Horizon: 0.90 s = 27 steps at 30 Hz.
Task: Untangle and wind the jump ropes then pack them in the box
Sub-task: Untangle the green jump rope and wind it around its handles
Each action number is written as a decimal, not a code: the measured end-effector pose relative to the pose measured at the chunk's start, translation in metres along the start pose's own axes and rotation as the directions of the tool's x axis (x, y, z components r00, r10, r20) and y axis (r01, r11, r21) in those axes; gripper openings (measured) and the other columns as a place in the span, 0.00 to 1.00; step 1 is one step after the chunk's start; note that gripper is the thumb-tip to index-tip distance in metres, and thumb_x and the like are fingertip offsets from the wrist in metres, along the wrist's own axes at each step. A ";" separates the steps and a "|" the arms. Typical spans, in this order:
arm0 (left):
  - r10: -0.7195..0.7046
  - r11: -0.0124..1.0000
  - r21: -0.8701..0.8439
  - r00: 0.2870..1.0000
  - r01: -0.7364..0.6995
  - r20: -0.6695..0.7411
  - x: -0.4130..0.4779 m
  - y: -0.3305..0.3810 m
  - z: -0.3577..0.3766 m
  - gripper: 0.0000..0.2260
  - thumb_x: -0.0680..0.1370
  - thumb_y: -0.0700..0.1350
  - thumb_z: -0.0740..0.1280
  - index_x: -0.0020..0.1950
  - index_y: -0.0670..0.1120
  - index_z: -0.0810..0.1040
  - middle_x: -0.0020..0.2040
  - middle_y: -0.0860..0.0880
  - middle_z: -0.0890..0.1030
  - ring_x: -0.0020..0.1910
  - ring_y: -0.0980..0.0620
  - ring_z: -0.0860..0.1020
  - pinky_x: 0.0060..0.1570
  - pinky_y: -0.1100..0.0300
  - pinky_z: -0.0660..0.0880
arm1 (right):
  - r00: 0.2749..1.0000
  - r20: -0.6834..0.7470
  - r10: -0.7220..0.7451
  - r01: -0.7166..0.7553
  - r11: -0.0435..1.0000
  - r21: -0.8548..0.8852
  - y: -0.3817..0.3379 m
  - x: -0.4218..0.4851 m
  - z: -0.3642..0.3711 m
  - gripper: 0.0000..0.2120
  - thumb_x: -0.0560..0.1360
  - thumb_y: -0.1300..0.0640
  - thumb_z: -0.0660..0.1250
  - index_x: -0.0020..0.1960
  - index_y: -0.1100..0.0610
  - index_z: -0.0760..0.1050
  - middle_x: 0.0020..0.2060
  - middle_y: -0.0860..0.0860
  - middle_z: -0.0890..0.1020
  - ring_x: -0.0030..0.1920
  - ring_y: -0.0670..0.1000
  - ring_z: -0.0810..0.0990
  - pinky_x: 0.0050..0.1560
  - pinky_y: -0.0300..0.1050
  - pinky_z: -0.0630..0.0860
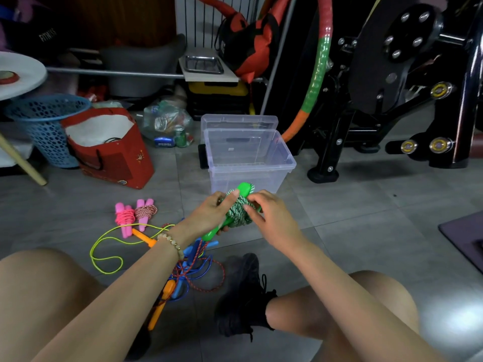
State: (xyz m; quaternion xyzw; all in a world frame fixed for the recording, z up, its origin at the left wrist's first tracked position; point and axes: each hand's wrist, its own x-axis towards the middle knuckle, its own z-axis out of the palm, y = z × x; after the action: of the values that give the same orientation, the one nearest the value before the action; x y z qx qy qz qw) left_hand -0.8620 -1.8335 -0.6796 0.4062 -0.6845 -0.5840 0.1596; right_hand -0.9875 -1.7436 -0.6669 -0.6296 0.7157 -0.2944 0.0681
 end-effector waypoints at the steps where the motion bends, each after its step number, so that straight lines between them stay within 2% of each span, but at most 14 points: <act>1: -0.033 0.999 -0.041 0.999 0.033 0.015 0.000 -0.001 0.001 0.23 0.79 0.60 0.57 0.57 0.41 0.72 0.24 0.49 0.72 0.20 0.58 0.74 0.26 0.63 0.72 | 1.000 0.008 0.008 -0.008 1.000 -0.016 0.001 -0.001 0.002 0.12 0.79 0.55 0.62 0.55 0.63 0.75 0.47 0.53 0.76 0.47 0.50 0.72 0.46 0.39 0.66; 2: -0.053 0.996 -0.070 0.998 0.055 0.032 0.000 -0.003 0.002 0.24 0.79 0.61 0.57 0.58 0.41 0.72 0.22 0.50 0.71 0.20 0.56 0.74 0.27 0.62 0.72 | 1.000 0.019 0.025 -0.025 1.000 0.000 0.001 -0.002 0.002 0.12 0.79 0.55 0.61 0.55 0.63 0.75 0.46 0.51 0.75 0.48 0.49 0.70 0.47 0.38 0.64; 5: -0.031 0.999 -0.038 0.997 0.033 0.068 0.001 -0.005 0.000 0.22 0.80 0.57 0.57 0.61 0.39 0.70 0.18 0.51 0.69 0.16 0.58 0.70 0.21 0.65 0.69 | 0.990 0.117 0.083 -0.101 0.982 0.160 0.002 0.003 -0.005 0.10 0.79 0.57 0.62 0.52 0.63 0.75 0.40 0.45 0.70 0.46 0.48 0.69 0.45 0.37 0.63; 7: 0.015 1.000 0.004 0.993 -0.016 0.118 0.001 -0.004 -0.005 0.21 0.79 0.55 0.60 0.62 0.40 0.70 0.24 0.49 0.73 0.18 0.59 0.72 0.23 0.64 0.71 | 0.977 0.181 0.110 -0.154 0.955 0.253 0.003 0.007 -0.012 0.08 0.78 0.59 0.64 0.52 0.64 0.77 0.40 0.47 0.72 0.44 0.49 0.71 0.44 0.35 0.66; 10: 0.036 0.996 0.076 0.983 -0.050 0.182 0.003 -0.008 -0.009 0.18 0.77 0.53 0.65 0.61 0.43 0.70 0.37 0.46 0.78 0.25 0.58 0.77 0.29 0.61 0.76 | 0.967 0.226 0.117 -0.180 0.941 0.286 0.005 0.010 -0.017 0.10 0.77 0.60 0.64 0.54 0.64 0.78 0.45 0.54 0.76 0.46 0.52 0.74 0.45 0.29 0.67; 13: 0.023 0.995 0.087 0.980 -0.041 0.200 0.005 -0.010 -0.013 0.18 0.76 0.53 0.67 0.59 0.43 0.71 0.39 0.47 0.80 0.29 0.56 0.79 0.33 0.57 0.77 | 0.959 0.249 0.135 -0.207 0.934 0.291 0.005 0.011 -0.016 0.11 0.77 0.59 0.64 0.55 0.64 0.78 0.46 0.52 0.76 0.47 0.49 0.74 0.45 0.27 0.67; 16: 0.035 0.986 0.155 0.985 -0.061 0.167 0.006 -0.008 -0.012 0.16 0.76 0.53 0.67 0.58 0.44 0.72 0.44 0.46 0.81 0.33 0.54 0.80 0.38 0.53 0.78 | 0.964 0.223 0.142 -0.208 0.929 0.305 0.005 0.010 -0.013 0.09 0.78 0.59 0.64 0.53 0.63 0.78 0.44 0.52 0.76 0.44 0.49 0.73 0.43 0.29 0.66; 20: 0.079 0.976 0.188 0.987 -0.105 0.136 0.005 -0.007 -0.010 0.09 0.78 0.48 0.65 0.55 0.45 0.71 0.39 0.47 0.78 0.29 0.53 0.76 0.28 0.62 0.73 | 0.972 0.195 0.132 -0.189 0.931 0.313 0.003 0.008 -0.011 0.08 0.78 0.60 0.64 0.51 0.63 0.78 0.42 0.54 0.76 0.42 0.50 0.72 0.42 0.30 0.66; 22: 0.099 0.980 0.157 0.986 -0.120 0.138 0.005 -0.011 -0.011 0.06 0.78 0.45 0.65 0.54 0.46 0.71 0.37 0.49 0.78 0.27 0.57 0.75 0.27 0.65 0.72 | 0.957 0.258 0.136 -0.220 0.918 0.330 0.003 0.007 -0.010 0.10 0.78 0.60 0.63 0.54 0.64 0.77 0.45 0.56 0.77 0.45 0.49 0.73 0.45 0.33 0.68; 23: 0.090 0.985 0.131 0.986 -0.109 0.141 0.004 -0.013 -0.012 0.07 0.78 0.44 0.65 0.54 0.45 0.72 0.37 0.49 0.77 0.26 0.57 0.75 0.27 0.65 0.72 | 0.946 0.295 0.136 -0.237 0.911 0.339 0.003 0.007 -0.010 0.11 0.78 0.59 0.63 0.56 0.64 0.77 0.46 0.54 0.77 0.46 0.47 0.73 0.46 0.32 0.68; 25: 0.045 0.998 0.044 0.983 -0.054 0.179 0.005 -0.018 -0.014 0.11 0.77 0.48 0.66 0.56 0.43 0.73 0.38 0.45 0.78 0.28 0.55 0.76 0.28 0.62 0.73 | 0.930 0.344 0.129 -0.257 0.897 0.359 0.002 0.008 -0.011 0.11 0.78 0.59 0.63 0.57 0.63 0.77 0.44 0.46 0.75 0.46 0.43 0.73 0.47 0.27 0.67; 27: 0.006 0.998 -0.065 0.966 0.011 0.258 0.002 -0.021 -0.017 0.19 0.73 0.53 0.68 0.57 0.43 0.72 0.43 0.41 0.77 0.33 0.51 0.77 0.31 0.60 0.74 | 0.923 0.366 0.116 -0.261 0.889 0.377 0.005 0.008 -0.012 0.09 0.78 0.58 0.64 0.55 0.60 0.77 0.43 0.42 0.74 0.44 0.39 0.72 0.47 0.28 0.68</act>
State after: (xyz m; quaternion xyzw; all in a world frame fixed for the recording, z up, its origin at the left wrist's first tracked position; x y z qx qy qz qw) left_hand -0.8439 -1.8464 -0.6950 0.3219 -0.6793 -0.6544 0.0818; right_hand -0.9987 -1.7470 -0.6573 -0.5671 0.6724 -0.3219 0.3503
